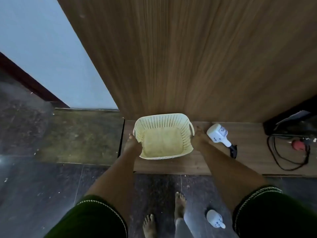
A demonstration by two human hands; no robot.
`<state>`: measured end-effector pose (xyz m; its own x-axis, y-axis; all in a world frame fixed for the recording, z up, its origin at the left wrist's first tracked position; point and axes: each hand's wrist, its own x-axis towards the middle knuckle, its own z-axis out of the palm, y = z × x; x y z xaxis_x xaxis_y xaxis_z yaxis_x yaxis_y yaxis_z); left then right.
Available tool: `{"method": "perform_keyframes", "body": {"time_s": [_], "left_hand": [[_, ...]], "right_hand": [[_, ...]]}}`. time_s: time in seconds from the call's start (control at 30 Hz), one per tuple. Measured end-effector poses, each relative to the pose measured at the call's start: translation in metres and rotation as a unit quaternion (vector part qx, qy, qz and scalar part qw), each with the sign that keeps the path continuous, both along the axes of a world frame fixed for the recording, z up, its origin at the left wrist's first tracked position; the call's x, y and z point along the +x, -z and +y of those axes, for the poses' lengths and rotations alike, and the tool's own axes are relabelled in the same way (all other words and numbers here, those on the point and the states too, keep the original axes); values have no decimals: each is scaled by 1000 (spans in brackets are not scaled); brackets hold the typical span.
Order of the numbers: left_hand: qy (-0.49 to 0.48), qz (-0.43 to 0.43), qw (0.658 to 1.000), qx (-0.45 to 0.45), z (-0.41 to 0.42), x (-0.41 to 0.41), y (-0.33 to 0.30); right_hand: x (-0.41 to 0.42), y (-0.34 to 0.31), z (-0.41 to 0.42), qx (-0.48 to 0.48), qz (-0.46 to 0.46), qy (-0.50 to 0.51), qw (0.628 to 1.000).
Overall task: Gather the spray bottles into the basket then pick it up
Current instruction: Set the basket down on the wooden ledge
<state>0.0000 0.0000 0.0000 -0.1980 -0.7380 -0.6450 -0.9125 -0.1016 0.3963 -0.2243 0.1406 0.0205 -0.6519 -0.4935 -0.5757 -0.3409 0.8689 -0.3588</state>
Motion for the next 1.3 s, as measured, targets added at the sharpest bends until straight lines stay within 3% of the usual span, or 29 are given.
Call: {"method": "perform_keyframes", "body": {"time_s": [0.27, 0.67, 0.93, 1.1, 1.2, 1.3], "left_hand": [[-7, -15, 1000, 4, -3, 1, 19], [28, 10, 999, 24, 13, -2, 17], [5, 27, 999, 17, 19, -3, 19], [-27, -4, 999, 42, 26, -8, 14], [14, -48, 994, -101, 32, -14, 10], [88, -32, 961, -259, 47, -40, -2]], "right_hand": [[5, 49, 6, -60, -23, 142, 988], [17, 62, 44, -91, -1, 201, 975], [11, 66, 48, -97, -7, 198, 975], [14, 70, 48, -131, -27, 213, 968], [12, 66, 50, -185, -32, 311, 932], [-5, 64, 65, -172, -16, 358, 917]]}}
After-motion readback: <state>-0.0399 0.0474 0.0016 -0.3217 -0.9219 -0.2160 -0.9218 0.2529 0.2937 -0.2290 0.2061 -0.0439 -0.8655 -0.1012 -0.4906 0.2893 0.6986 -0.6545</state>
